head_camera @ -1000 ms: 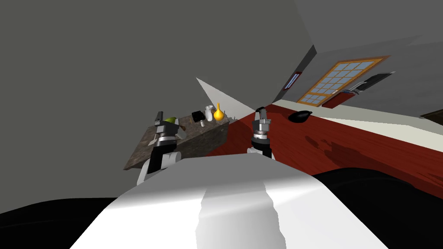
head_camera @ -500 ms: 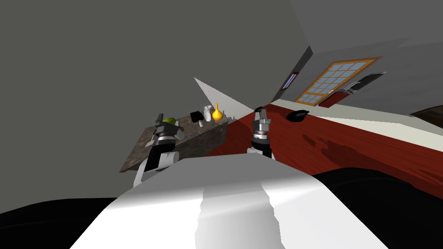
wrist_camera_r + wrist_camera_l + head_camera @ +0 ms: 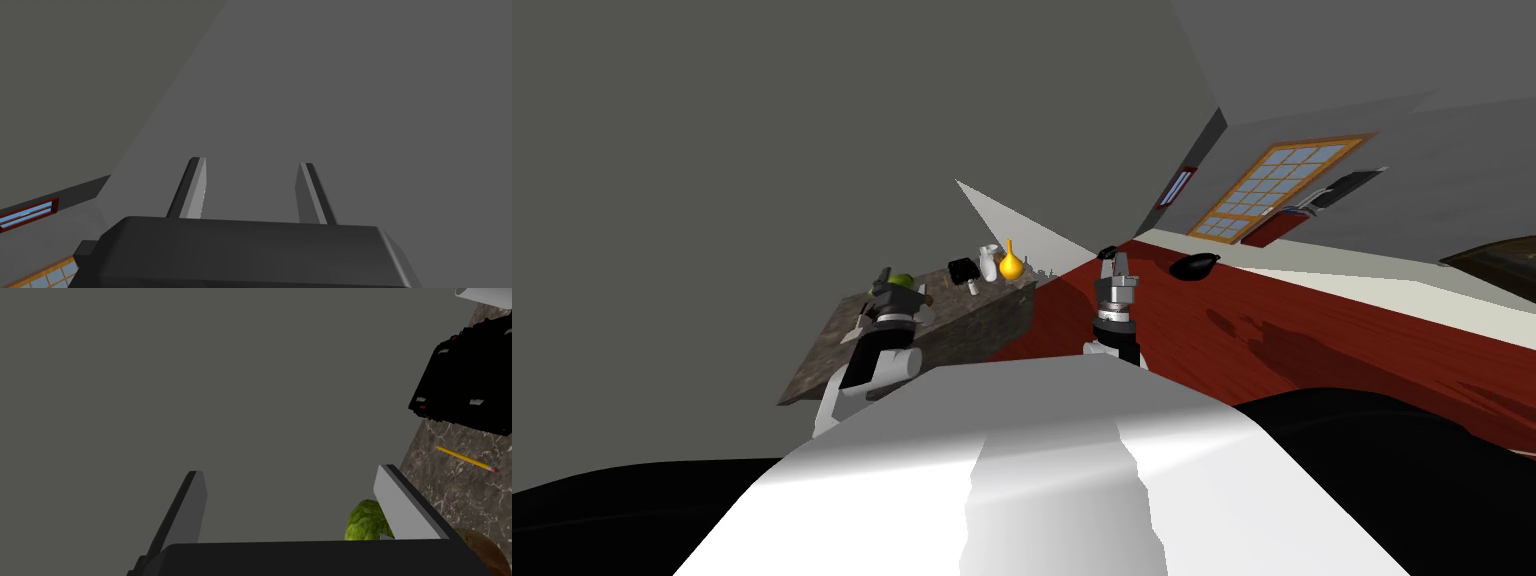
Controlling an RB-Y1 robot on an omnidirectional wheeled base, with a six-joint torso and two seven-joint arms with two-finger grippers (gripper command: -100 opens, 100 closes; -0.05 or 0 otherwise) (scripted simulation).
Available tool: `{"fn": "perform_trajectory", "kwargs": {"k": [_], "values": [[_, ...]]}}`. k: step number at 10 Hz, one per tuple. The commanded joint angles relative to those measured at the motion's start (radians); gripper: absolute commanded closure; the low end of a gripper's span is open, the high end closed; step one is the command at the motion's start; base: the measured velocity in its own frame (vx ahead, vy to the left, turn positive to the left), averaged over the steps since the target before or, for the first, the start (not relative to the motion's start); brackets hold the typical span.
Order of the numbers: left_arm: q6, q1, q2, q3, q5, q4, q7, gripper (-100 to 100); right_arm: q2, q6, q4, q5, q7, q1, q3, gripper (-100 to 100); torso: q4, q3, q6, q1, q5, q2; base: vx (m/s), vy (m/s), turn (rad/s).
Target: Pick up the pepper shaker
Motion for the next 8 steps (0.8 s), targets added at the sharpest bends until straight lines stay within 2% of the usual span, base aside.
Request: {"fn": "perform_trajectory", "kwargs": {"k": [1, 2, 3, 4, 5, 6, 7, 8], "values": [[0.05, -0.007, 0.002, 0.012, 0.013, 0.009, 0.043, -100, 0.0, 0.0, 0.0, 0.0, 0.0, 0.0, 0.0, 0, 0.0, 0.0, 0.0, 0.0, 0.0, 0.0, 0.008, -0.022, -0.043], [0.082, -0.007, 0.002, 0.012, 0.013, 0.009, 0.043, -100, 0.0, 0.0, 0.0, 0.0, 0.0, 0.0, 0.0, 0, 0.0, 0.0, 0.0, 0.0, 0.0, 0.0, 0.007, -0.018, -0.026], [0.119, -0.019, 0.007, 0.026, 0.027, 0.018, 0.083, -100, 0.0, 0.0, 0.0, 0.0, 0.0, 0.0, 0.0, 0, 0.0, 0.0, 0.0, 0.0, 0.0, 0.0, 0.011, -0.022, -0.059], [0.146, -0.019, 0.007, 0.026, 0.027, 0.018, 0.083, -100, 0.0, 0.0, 0.0, 0.0, 0.0, 0.0, 0.0, 0, 0.0, 0.0, 0.0, 0.0, 0.0, 0.0, 0.012, -0.019, -0.023], [0.178, -0.032, 0.012, 0.039, 0.041, 0.028, 0.124, -100, 0.0, 0.0, 0.0, 0.0, 0.0, 0.0, 0.0, 0, 0.0, 0.0, 0.0, 0.0, 0.0, 0.0, 0.012, -0.025, -0.035], [0.206, -0.032, 0.012, 0.039, 0.041, 0.028, 0.124, -100, 0.0, 0.0, 0.0, 0.0, 0.0, 0.0, 0.0, 0, 0.0, 0.0, 0.0, 0.0, 0.0, 0.0, 0.011, -0.018, -0.028], [0.236, -0.047, 0.017, 0.052, 0.055, 0.04, 0.164, -100, 0.0, 0.0, 0.0, 0.0, 0.0, 0.0, 0.0, 0, 0.0, 0.0, 0.0, 0.0, 0.0, 0.0, 0.014, -0.018, -0.056], [0.266, -0.047, 0.017, 0.052, 0.055, 0.04, 0.164, -100, 0.0, 0.0, 0.0, 0.0, 0.0, 0.0, 0.0, 0, 0.0, 0.0, 0.0, 0.0, 0.0, -0.001, 0.012, -0.015, -0.024]]}}
